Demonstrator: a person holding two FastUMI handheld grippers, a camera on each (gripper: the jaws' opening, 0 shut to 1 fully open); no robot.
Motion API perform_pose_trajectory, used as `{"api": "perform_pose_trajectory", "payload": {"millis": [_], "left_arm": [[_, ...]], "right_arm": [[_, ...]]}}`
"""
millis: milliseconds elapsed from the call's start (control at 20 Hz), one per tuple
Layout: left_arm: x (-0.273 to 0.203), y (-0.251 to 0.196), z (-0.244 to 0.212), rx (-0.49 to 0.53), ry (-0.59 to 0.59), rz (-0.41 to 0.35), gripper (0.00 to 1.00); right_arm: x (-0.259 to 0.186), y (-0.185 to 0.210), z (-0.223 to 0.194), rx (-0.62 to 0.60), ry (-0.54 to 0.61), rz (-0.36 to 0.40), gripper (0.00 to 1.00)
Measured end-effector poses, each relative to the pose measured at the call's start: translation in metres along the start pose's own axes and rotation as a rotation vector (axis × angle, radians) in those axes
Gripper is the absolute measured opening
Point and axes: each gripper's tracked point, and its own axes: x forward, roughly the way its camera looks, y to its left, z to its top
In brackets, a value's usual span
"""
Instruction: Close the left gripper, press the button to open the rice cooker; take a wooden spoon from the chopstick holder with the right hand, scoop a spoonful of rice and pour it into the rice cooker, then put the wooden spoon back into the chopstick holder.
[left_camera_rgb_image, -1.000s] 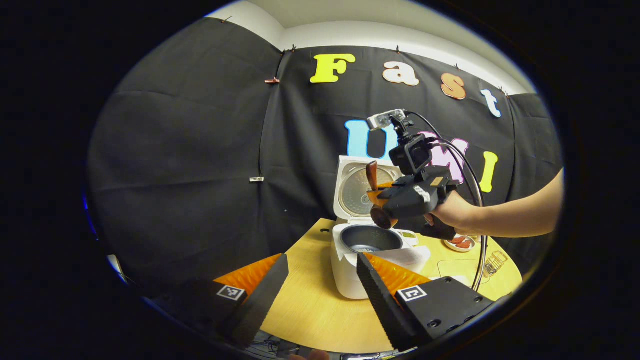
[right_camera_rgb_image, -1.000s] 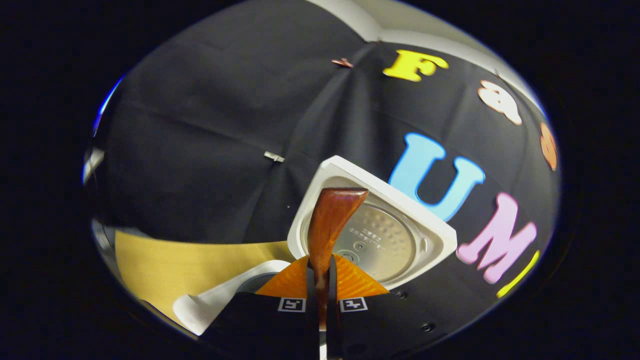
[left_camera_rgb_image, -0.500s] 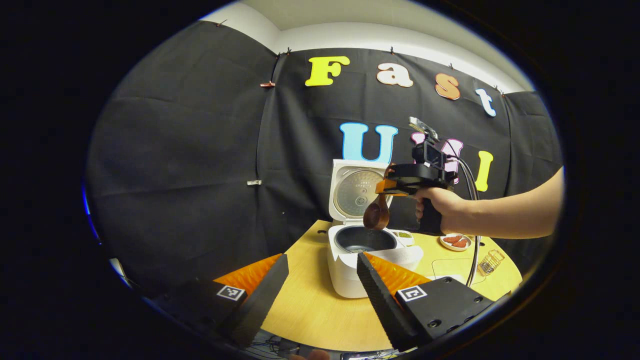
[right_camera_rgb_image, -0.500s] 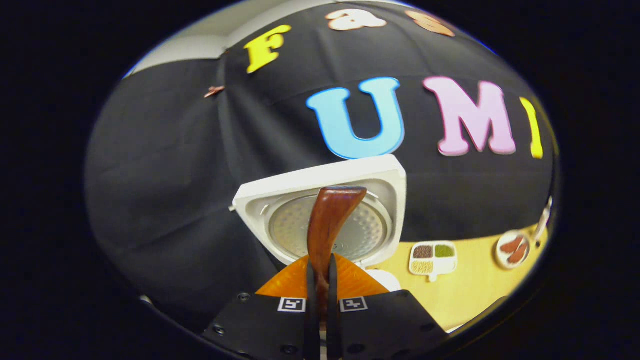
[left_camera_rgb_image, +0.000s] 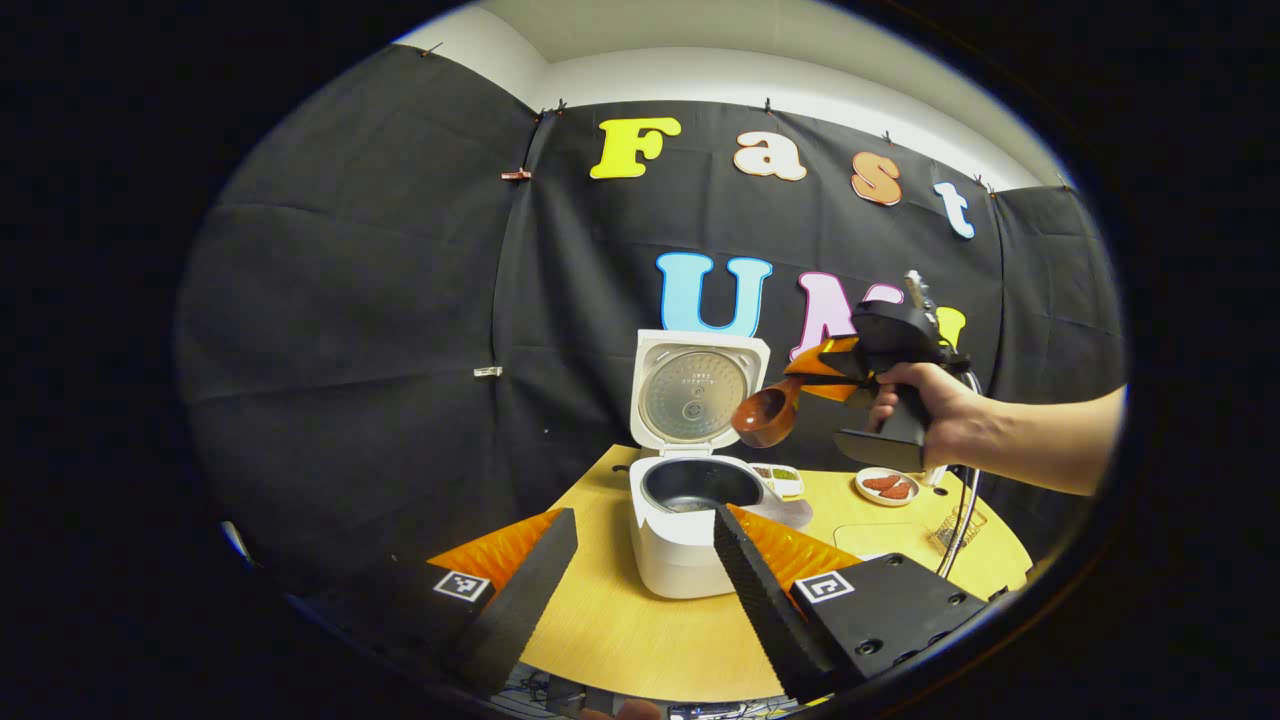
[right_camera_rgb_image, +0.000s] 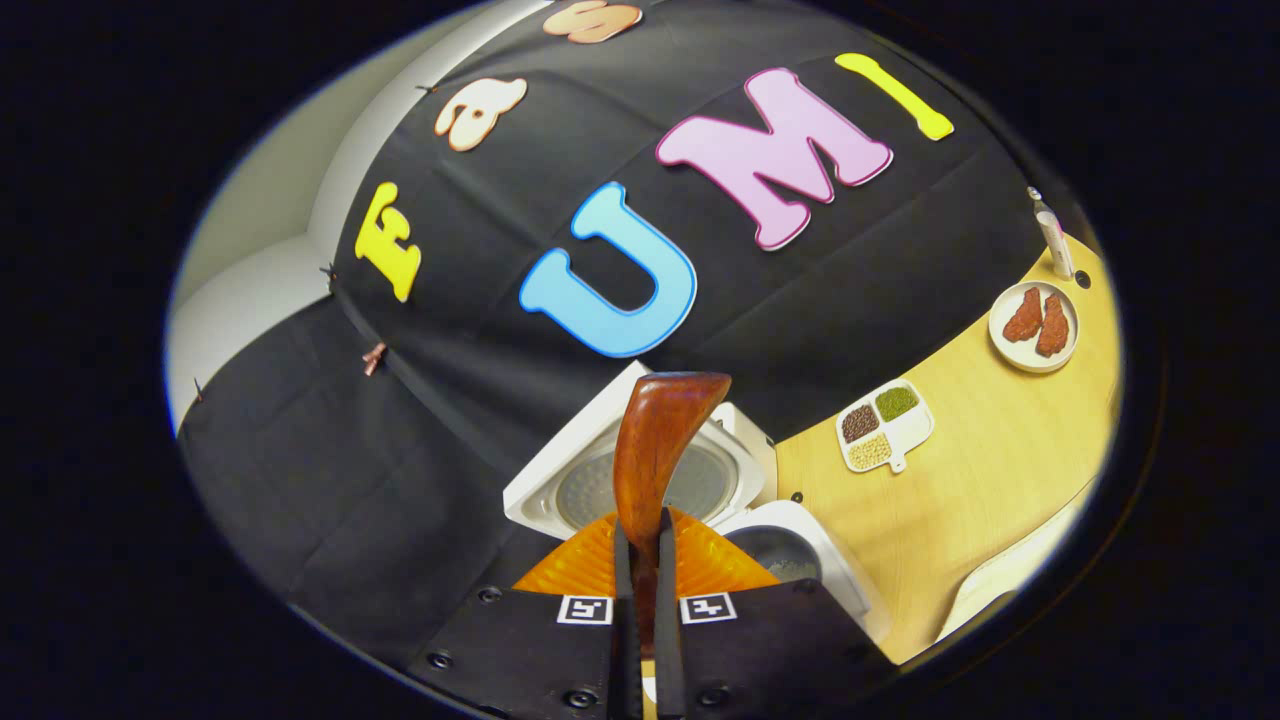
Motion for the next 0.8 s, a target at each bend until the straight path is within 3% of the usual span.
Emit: {"api": "perform_pose_trajectory", "payload": {"millis": [500,800], "left_arm": [[0.016,-0.042,0.022,0.000,-0.021,-0.025,0.95],[0.020,-0.060,0.030,0.030,-0.028,0.012,0.95]], "right_arm": [[-0.160,-0.111,0.159,-0.073,-0.240,-0.096,0.10],[-0.239,-0.203,0.220,-0.149,-0.324,-0.227,0.10]]}}
